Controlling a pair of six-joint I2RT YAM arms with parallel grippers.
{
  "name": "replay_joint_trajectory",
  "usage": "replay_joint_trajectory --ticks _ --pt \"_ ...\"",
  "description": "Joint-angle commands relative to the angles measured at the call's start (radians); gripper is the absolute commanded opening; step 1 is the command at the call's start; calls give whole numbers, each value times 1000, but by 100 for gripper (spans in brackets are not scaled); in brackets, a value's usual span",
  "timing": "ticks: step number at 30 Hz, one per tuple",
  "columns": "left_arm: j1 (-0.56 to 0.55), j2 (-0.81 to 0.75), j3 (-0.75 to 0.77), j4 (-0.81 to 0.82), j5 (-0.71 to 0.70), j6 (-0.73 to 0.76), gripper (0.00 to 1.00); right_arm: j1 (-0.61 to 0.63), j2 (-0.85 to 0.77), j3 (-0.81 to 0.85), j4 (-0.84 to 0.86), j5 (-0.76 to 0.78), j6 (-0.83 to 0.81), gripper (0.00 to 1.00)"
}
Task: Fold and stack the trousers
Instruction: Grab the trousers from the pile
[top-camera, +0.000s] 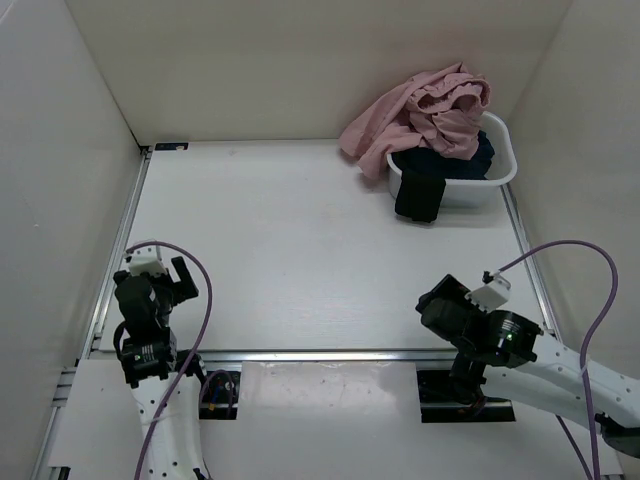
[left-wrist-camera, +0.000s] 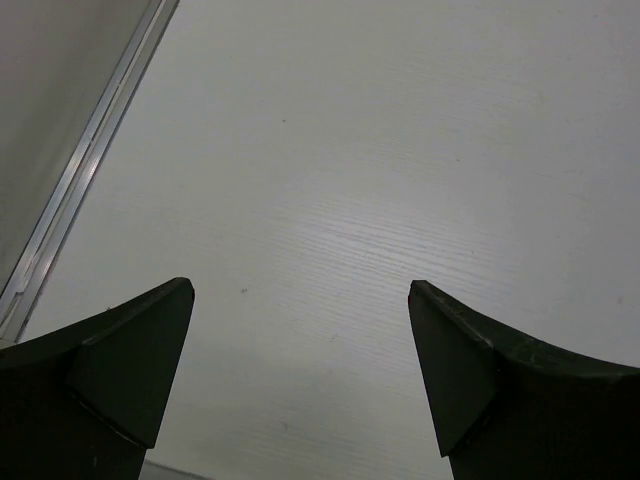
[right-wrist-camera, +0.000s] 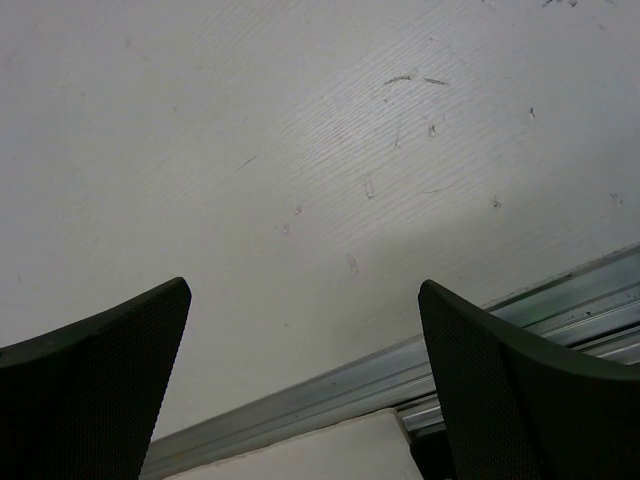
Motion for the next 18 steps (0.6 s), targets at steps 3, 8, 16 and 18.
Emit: replay_joint_trajectory --ticks 3,8,16,18 --pt "-3 -1 -13 -5 -57 0 100 7 8 7 -28 21 -10 99" --pt "-3 37 65 -5 96 0 100 7 91 166 -2 119 -270 99" --pt "-73 237 252 -16 270 0 100 -2 301 657 484 672 -1334 99" --pt "-73 266 300 -16 349 0 100 -2 301 657 1018 626 -1726 99"
